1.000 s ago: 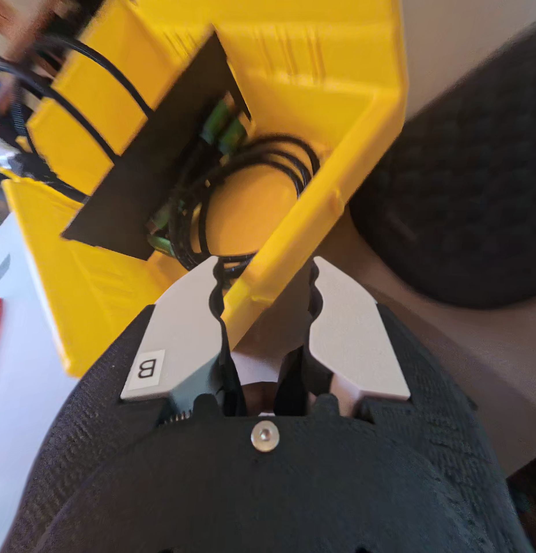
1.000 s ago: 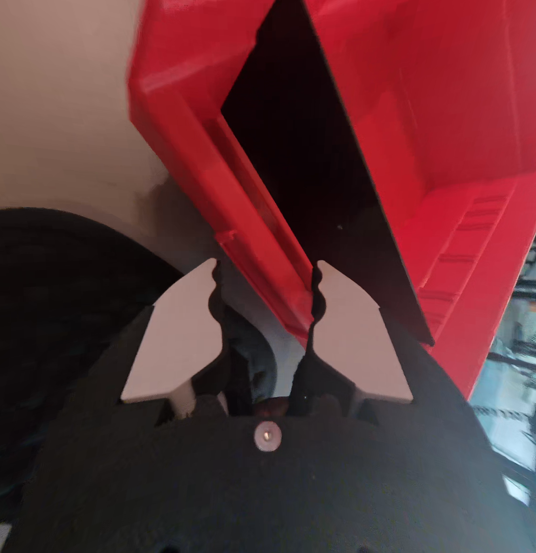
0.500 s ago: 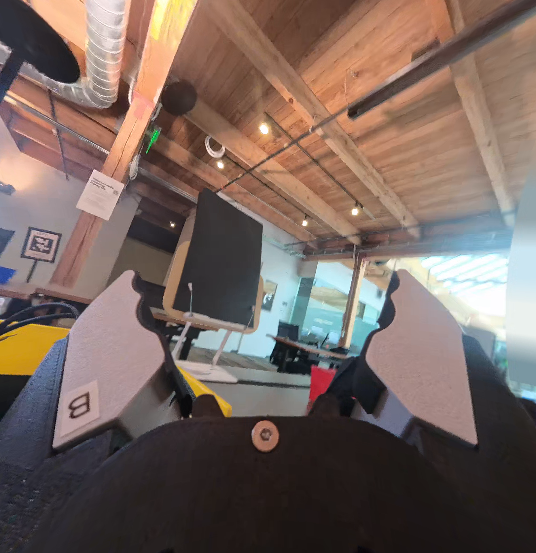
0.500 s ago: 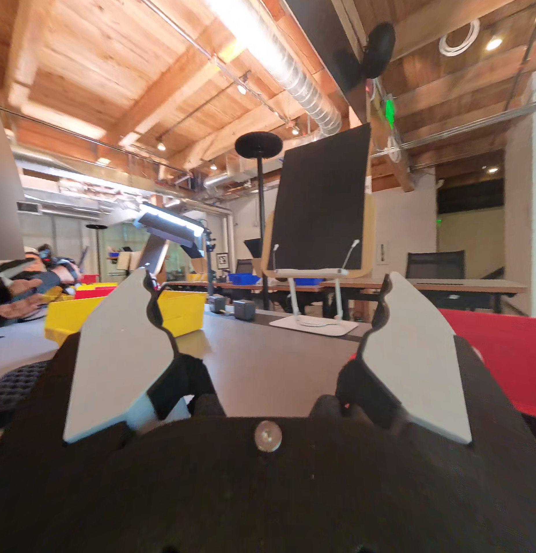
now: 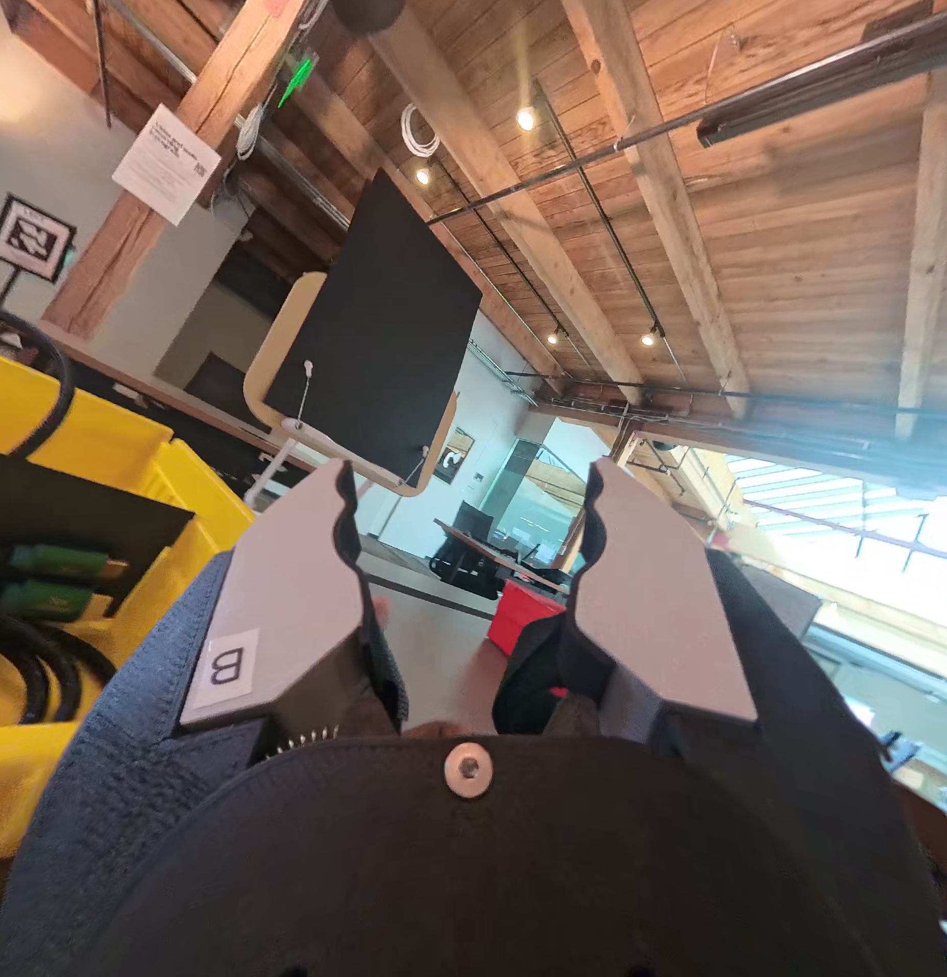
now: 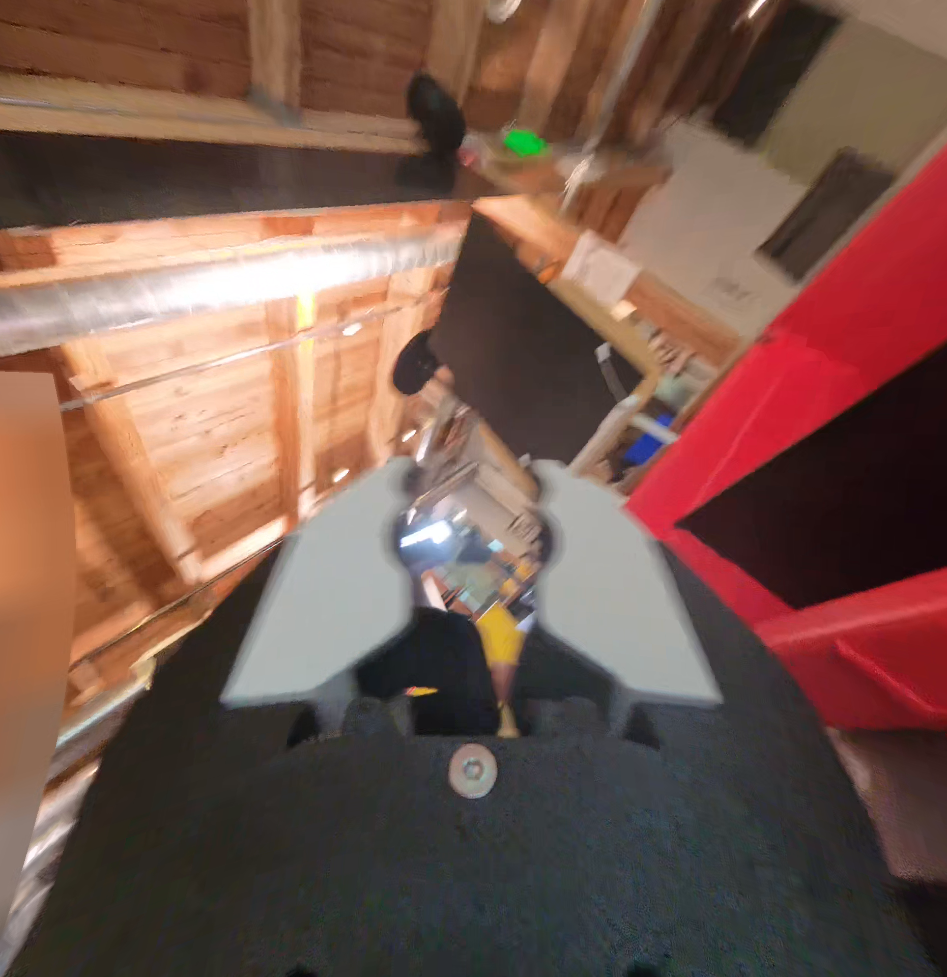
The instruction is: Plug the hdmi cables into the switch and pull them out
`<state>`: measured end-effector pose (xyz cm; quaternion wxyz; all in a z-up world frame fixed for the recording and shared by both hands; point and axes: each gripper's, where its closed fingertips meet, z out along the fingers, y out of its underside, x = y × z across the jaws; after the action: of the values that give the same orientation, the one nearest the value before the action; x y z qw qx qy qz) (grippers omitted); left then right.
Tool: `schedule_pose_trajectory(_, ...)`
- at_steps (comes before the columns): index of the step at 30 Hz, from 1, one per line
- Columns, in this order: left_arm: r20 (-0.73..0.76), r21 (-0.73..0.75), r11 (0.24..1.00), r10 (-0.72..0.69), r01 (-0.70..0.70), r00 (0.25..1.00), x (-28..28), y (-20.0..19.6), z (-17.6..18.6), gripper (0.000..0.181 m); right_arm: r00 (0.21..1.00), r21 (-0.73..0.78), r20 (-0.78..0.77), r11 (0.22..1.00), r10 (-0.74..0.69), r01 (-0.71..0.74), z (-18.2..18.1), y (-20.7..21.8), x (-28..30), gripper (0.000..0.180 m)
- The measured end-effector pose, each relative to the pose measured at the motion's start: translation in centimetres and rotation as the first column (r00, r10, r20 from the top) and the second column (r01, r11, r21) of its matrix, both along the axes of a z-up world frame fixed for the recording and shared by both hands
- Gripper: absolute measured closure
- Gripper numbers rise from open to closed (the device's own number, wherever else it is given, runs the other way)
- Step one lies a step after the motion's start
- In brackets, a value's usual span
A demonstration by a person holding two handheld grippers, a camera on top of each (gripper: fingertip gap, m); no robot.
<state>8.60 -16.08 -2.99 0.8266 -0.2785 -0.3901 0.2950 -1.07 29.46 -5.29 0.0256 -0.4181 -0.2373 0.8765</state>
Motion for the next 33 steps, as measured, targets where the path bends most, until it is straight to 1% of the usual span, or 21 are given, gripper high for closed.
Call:
schedule_pose_trajectory(1, 0.004, 0.02, 0.999, -0.03, 0.03, 1.0, 0.0, 0.4, -0.1, 0.1, 0.995, 0.018, -0.061, 0.997, 0.078, -0.077, 0.4, -0.8, 0.7, 0.084)
schedule_pose_trajectory(2, 0.0, 0.029, 0.996, -0.08, 0.08, 0.997, 0.1, 1.1, -0.1, 0.098, 0.97, 0.039, -0.169, 0.985, 0.174, -0.17, 1.1, -1.6, 2.0, 0.041)
schedule_pose_trajectory(3, 0.0, 0.045, 0.99, -0.137, 0.137, 0.991, 0.1, 1.8, -0.1, 0.094, 0.941, 0.041, -0.225, 0.967, 0.254, -0.252, 1.4, -2.2, 2.9, 0.05)
schedule_pose_trajectory(4, 0.012, 0.063, 0.979, -0.195, 0.194, 0.981, 0.0, 2.5, -0.3, 0.091, 0.927, 0.044, -0.209, 0.95, 0.313, -0.311, 1.2, -2.7, 2.9, 0.05)
schedule_pose_trajectory(5, 0.021, 0.056, 0.963, -0.264, 0.262, 0.964, 0.0, 3.6, -0.5, 0.09, 0.921, 0.084, -0.161, 0.935, 0.355, -0.345, 0.6, -3.5, 2.7, 0.051)
schedule_pose_trajectory(7, 0.056, -0.017, 0.927, -0.372, 0.373, 0.927, 0.3, 6.2, -1.0, 0.088, 0.925, 0.232, -0.072, 0.908, 0.374, -0.349, -0.8, -5.6, 2.3, 0.051)
schedule_pose_trajectory(8, 0.051, -0.085, 0.905, -0.413, 0.416, 0.909, 0.7, 7.6, -1.2, 0.063, 0.93, 0.318, -0.048, 0.889, 0.364, -0.331, -1.4, -6.6, 2.3, 0.052)
schedule_pose_trajectory(9, 0.055, -0.153, 0.885, -0.437, 0.44, 0.898, 1.1, 8.9, -1.5, 0.047, 0.935, 0.397, -0.034, 0.863, 0.354, -0.313, -1.9, -7.6, 2.3, 0.051)
schedule_pose_trajectory(11, 0.014, -0.316, 0.85, -0.44, 0.422, 0.898, 1.7, 10.6, -2.1, 0.038, 0.944, 0.529, -0.01, 0.802, 0.331, -0.276, -2.8, -9.2, 2.3, 0.056)
schedule_pose_trajectory(13, -0.002, -0.376, 0.873, -0.336, 0.31, 0.942, 1.1, 11.0, -2.3, 0.039, 0.964, 0.656, 0.023, 0.724, 0.265, -0.215, -4.1, -10.3, 1.9, 0.061)
schedule_pose_trajectory(14, 0.027, -0.42, 0.865, -0.292, 0.276, 0.956, 0.8, 11.2, -2.7, 0.039, 0.973, 0.712, 0.036, 0.678, 0.226, -0.184, -4.8, -10.7, 1.6, 0.06)
schedule_pose_trajectory(17, 0.189, -0.582, 0.766, -0.2, 0.274, 0.961, 0.0, 12.5, -4.8, 0.039, 0.987, 0.855, 0.083, 0.498, 0.139, -0.142, -7.2, -12.2, 1.0, 0.055)
schedule_pose_trajectory(19, 0.315, -0.68, 0.69, -0.032, 0.249, 0.949, -1.2, 12.0, -6.9, 0.039, 0.99, 0.923, 0.121, 0.36, 0.068, -0.137, -9.1, -12.9, 0.4, 0.048)
schedule_pose_trajectory(20, 0.357, -0.73, 0.641, 0.061, 0.238, 0.932, -1.7, 11.4, -8.0, 0.039, 0.99, 0.946, 0.137, 0.294, 0.025, -0.138, -10.0, -13.0, 0.0, 0.048)
schedule_pose_trajectory(22, 0.406, -0.803, 0.549, 0.22, 0.232, 0.887, -2.5, 10.5, -10.2, 0.039, 0.982, 0.972, 0.164, 0.183, -0.096, -0.144, -11.5, -12.6, -1.0, 0.063)
schedule_pose_trajectory(24, 0.428, -0.826, 0.502, 0.261, 0.257, 0.865, -2.7, 10.8, -11.3, 0.039, 0.97, 0.981, 0.176, 0.106, -0.166, -0.16, -12.5, -12.3, -1.5, 0.073)
schedule_pose_trajectory(26, 0.44, -0.83, 0.482, 0.258, 0.281, 0.86, -2.7, 11.0, -11.8, 0.039, 0.974, 0.981, 0.182, 0.089, -0.134, -0.171, -12.7, -12.7, -1.3, 0.065)
schedule_pose_trajectory(27, 0.446, -0.822, 0.495, 0.25, 0.282, 0.86, -2.7, 11.0, -11.7, 0.039, 0.976, 0.98, 0.184, 0.101, -0.117, -0.172, -12.5, -12.9, -1.1, 0.064)
schedule_pose_trajectory(28, 0.453, -0.804, 0.518, 0.214, 0.292, 0.866, -2.6, 11.1, -11.5, 0.039, 0.976, 0.977, 0.188, 0.122, -0.105, -0.175, -12.4, -12.9, -1.0, 0.064)
schedule_pose_trajectory(31, 0.457, -0.707, 0.632, 0.068, 0.316, 0.887, -1.8, 10.9, -9.9, 0.037, 0.973, 0.964, 0.211, 0.184, -0.091, -0.192, -12.1, -12.8, -1.0, 0.064)
schedule_pose_trajectory(33, 0.459, -0.64, 0.698, 0.011, 0.322, 0.889, -1.7, 10.4, -9.2, 0.037, 0.973, 0.963, 0.211, 0.192, -0.094, -0.19, -12.0, -12.7, -1.1, 0.065)
